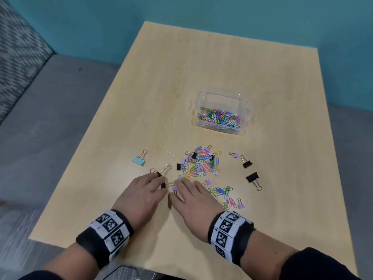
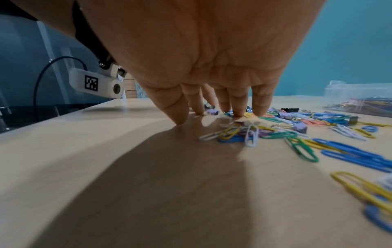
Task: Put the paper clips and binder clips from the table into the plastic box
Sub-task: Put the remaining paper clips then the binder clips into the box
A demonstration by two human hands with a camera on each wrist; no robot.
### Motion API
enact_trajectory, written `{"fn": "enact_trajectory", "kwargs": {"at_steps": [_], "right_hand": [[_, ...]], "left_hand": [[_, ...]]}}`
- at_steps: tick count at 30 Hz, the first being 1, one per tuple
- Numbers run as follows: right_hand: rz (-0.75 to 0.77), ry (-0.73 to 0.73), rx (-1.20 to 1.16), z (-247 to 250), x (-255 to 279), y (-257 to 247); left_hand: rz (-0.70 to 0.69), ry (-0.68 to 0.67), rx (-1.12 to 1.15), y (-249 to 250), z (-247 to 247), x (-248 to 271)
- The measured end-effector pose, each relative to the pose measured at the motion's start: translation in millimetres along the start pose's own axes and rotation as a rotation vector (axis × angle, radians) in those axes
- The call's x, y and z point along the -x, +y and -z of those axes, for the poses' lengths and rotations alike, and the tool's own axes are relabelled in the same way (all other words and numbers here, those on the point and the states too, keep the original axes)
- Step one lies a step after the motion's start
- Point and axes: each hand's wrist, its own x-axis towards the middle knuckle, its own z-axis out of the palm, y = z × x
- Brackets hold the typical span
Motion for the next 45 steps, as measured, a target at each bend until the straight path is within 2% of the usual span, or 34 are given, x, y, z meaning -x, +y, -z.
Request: {"fn": "enact_trajectory", "kwargs": {"at_steps": [4,10,12,15,17,20,22,26,33,37,40,43,45], "right_hand": [[0.009,-0.033,0.031,-1,14,7],[-0.025,-0.004,0.029,-1,30,18],[-0.051,0.019,0.014,2,31,20],[-0.092,0.049,-0.01,4,33,23],[-0.115,0.062,-0.017,4,33,25],[-0.129,0.06,-0.043,3,33,26],[-0.124,0.043,-0.054,4,31,25],[-0.12,0.008,-0.033,9,17,24],[-0.117,-0.085,0.027,13,-7,27],[-0.087,-0.091,0.1,16,-6,30],[-0.08,-0.094,0.111,16,2,32],[-0.049,-0.062,0.094,11,14,34],[-0.05,-0.032,0.059,9,16,36]], "left_hand": [[0.035,0.001,-0.044,-4,1,10],[0.131,0.131,0.017,-7,12,-6],[0.039,0.094,-0.029,4,13,-14],[-0.079,-0.041,-0.098,22,10,-17],[-0.048,-0.069,-0.107,20,8,-12],[0.024,0.002,-0.075,12,6,-11],[0.046,-0.003,-0.066,12,6,-25],[0.02,-0.06,-0.102,15,13,-53],[0.038,-0.1,-0.085,5,8,-51],[0.021,-0.11,-0.097,2,11,-52],[0.064,-0.135,-0.122,-4,13,-46],[0.11,-0.07,-0.102,-3,20,-48],[0.064,-0.022,-0.072,5,22,-56]]}}
